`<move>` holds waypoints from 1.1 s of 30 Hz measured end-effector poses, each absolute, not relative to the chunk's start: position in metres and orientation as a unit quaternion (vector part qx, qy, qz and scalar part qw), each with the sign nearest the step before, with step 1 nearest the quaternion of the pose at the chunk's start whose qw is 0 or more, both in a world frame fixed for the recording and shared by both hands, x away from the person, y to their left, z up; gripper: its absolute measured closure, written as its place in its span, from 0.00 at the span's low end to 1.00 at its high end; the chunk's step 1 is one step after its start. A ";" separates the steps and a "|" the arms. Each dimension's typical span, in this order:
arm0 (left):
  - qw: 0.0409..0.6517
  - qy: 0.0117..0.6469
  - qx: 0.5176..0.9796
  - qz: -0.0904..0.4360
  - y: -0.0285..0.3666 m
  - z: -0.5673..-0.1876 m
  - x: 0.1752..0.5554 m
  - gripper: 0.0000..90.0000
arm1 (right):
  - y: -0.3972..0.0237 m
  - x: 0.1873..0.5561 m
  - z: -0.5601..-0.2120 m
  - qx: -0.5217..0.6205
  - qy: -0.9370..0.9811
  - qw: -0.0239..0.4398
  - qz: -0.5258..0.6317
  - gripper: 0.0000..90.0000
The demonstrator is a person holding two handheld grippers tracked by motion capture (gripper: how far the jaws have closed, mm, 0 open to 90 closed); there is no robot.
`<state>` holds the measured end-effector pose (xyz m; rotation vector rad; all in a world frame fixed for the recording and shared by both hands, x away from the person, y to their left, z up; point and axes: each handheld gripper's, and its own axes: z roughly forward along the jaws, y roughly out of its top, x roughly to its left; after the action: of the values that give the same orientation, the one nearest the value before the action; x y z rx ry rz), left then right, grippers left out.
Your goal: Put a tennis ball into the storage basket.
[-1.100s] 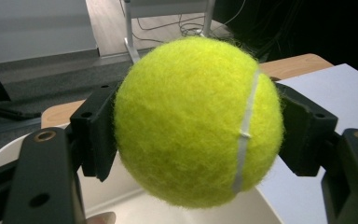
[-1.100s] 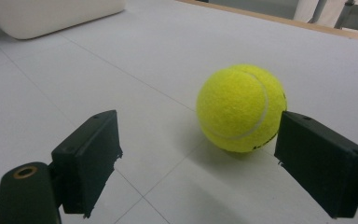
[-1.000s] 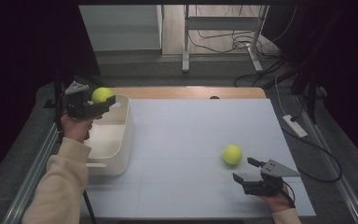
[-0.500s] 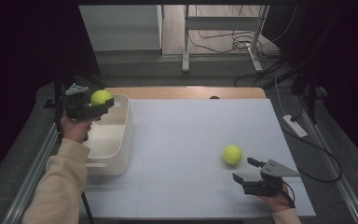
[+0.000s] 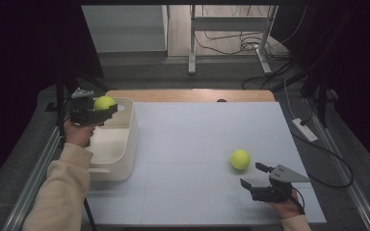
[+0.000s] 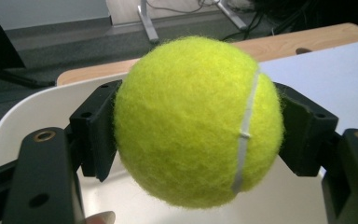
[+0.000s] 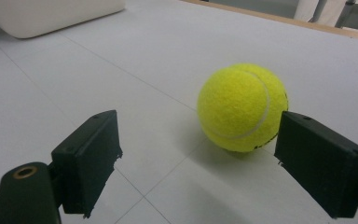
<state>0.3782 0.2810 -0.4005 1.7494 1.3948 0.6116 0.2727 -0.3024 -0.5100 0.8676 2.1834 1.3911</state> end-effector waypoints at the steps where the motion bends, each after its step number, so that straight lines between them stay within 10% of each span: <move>1: 0.400 0.551 0.691 0.242 0.281 -0.400 0.378 0.29 | -0.302 0.273 -0.510 0.311 0.783 0.204 0.499 0.16; 24: 0.385 0.564 0.688 0.247 0.284 -0.403 0.378 0.28 | -0.303 0.272 -0.510 0.311 0.782 0.205 0.499 0.16; 33: 0.424 0.559 0.669 0.244 0.284 -0.396 0.373 0.13 | -0.303 0.272 -0.510 0.311 0.782 0.205 0.499 0.16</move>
<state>0.3726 0.2837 -0.3955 1.6736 1.3986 0.6110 0.2723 -0.3026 -0.5096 0.8669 2.1816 1.3927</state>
